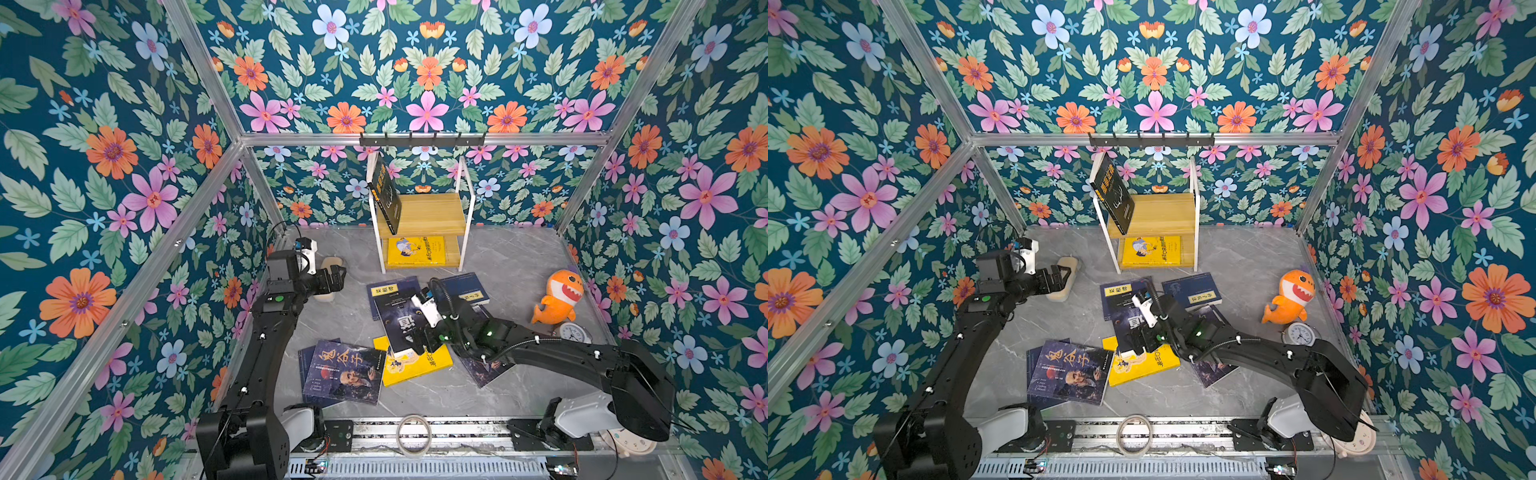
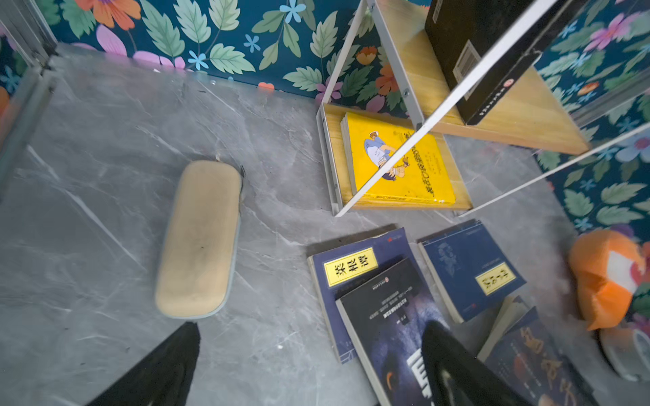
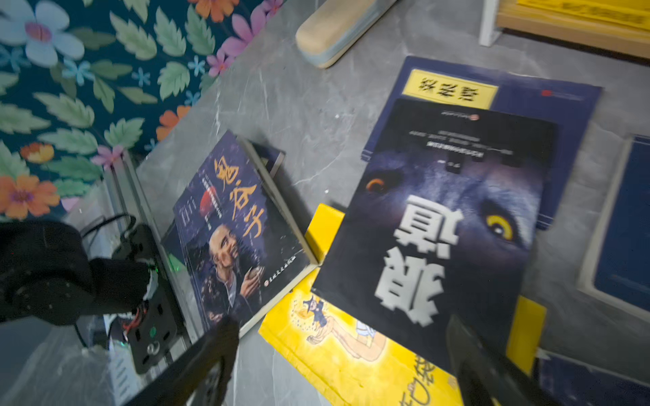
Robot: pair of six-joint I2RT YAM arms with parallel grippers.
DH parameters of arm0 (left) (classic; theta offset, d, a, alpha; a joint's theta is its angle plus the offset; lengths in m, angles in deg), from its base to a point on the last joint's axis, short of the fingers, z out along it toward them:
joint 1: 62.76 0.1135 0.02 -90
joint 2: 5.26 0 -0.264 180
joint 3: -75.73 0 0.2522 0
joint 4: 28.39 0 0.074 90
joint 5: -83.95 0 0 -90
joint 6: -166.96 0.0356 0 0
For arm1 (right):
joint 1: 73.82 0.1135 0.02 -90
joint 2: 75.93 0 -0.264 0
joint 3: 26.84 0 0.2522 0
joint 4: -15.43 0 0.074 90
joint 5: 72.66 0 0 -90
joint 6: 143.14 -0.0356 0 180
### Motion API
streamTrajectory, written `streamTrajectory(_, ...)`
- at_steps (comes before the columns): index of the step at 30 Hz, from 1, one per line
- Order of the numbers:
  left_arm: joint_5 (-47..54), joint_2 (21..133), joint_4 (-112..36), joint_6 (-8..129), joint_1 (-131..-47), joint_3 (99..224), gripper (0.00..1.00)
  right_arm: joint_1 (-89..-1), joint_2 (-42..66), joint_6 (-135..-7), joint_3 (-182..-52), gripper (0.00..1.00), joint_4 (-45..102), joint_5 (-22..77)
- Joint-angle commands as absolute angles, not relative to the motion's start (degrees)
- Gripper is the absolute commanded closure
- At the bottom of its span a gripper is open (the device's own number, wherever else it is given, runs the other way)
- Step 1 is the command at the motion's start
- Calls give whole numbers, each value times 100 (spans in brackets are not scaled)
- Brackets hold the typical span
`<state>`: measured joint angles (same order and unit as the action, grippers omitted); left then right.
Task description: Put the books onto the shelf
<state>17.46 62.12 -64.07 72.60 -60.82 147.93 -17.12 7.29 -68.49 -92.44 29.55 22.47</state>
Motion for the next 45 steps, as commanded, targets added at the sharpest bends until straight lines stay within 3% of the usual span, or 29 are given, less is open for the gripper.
streamTrajectory(1, 1051, 6389, -8300, 8591, -6051, 15304, 0, -1202, 994, -5755, -9489, 6, 2948, 1875)
streamTrajectory(11, 1070, 7175, -11232, 10825, -5031, 15966, 0, -169, 2410, -4458, -10427, 5, 3157, 2071)
streamTrajectory(19, 868, 7278, -11158, 11571, -4862, 15015, 0, 135, 2969, -4037, -10705, 3, 2857, 2067)
streamTrajectory(29, 908, 7749, -10644, 11688, -4807, 14367, 4, 412, 3719, -3746, -11260, 1, 3238, 1248)
streamTrajectory(35, 1091, 8068, -10495, 11664, -4807, 14233, 13, 414, 3907, -3588, -11208, 1, 3115, 573)
streamTrajectory(41, 1162, 8416, -10361, 11600, -4809, 14226, 29, 446, 3888, -3270, -11153, 1, 3032, -296)
streamTrajectory(45, 1203, 8746, -10217, 11391, -4818, 14302, 51, 650, 4002, -2866, -11426, 1, 3374, -819)
